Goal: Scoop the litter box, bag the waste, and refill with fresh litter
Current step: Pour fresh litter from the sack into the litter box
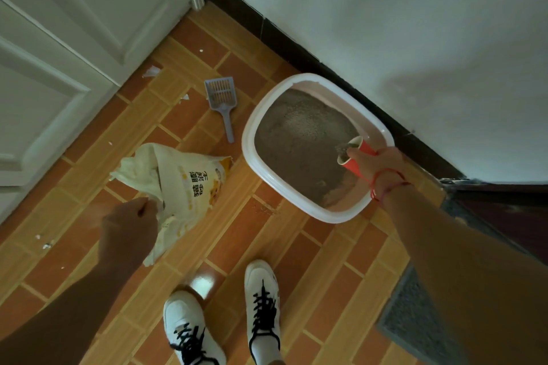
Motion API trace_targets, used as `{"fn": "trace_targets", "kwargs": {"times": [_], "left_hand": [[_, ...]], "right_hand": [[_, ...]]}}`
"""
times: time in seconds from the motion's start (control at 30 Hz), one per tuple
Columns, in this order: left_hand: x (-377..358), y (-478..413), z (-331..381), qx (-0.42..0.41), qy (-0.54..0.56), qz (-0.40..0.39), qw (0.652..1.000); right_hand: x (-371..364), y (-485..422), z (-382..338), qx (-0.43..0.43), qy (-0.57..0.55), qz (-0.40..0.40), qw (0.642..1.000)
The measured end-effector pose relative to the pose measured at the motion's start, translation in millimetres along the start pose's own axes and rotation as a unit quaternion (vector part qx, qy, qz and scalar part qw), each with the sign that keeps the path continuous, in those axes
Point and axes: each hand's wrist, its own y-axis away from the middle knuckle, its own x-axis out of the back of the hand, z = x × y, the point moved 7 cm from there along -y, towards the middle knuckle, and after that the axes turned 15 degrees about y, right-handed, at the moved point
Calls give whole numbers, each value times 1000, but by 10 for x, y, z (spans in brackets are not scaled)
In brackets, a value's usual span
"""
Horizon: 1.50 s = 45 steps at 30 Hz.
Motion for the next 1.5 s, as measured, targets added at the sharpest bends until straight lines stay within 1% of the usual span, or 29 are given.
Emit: {"fn": "trace_targets", "kwargs": {"times": [0.1, 0.2, 0.27, 0.37, 0.43, 0.53, 0.67, 0.77, 0.83, 0.93, 1.1, 1.2, 1.27, 1.37, 1.5], "left_hand": [[-7, -11, 34, -2, -16, 4, 1000], [-36, -18, 75, -10, -29, 0, 1000], [-58, -9, 103, -9, -37, -3, 999], [-69, -2, 155, -13, -53, -6, 999], [-59, -10, 161, -13, -56, -5, 998], [-82, -4, 169, -15, -58, -12, 998], [-42, -23, 150, -4, -51, -9, 999], [-51, -24, 127, -11, -65, -12, 998], [-54, -12, 109, -5, -61, -9, 998], [-45, 5, 102, 3, -60, -6, 998], [-8, 40, 126, 11, -35, -2, 999], [34, 39, 122, 16, -23, -1, 1000], [50, 32, 118, 13, -22, -1, 1000], [51, 50, 127, 9, -25, 1, 1000], [45, 54, 82, 21, -21, 2, 1000]], "right_hand": [[60, -175, 150, -35, -10, 16, 999], [121, -258, 148, -22, 4, 25, 999], [134, -346, 152, -30, 0, 28, 999], [188, -437, 274, -66, 16, 34, 997], [200, -447, 292, -63, 14, 28, 998], [191, -535, 291, -42, 33, 40, 998], [288, -496, 423, -69, 28, 57, 996], [324, -424, 391, -36, 32, 40, 998], [313, -443, 347, -22, 43, 60, 997], [353, -406, 280, -42, 51, 99, 993], [307, -365, 88, -9, 139, 77, 987], [336, -322, 108, 7, 228, 84, 970], [308, -286, 78, 47, 280, 75, 956], [252, -265, 0, 91, 292, 64, 950], [258, -244, -42, 102, 312, 87, 941]]}}
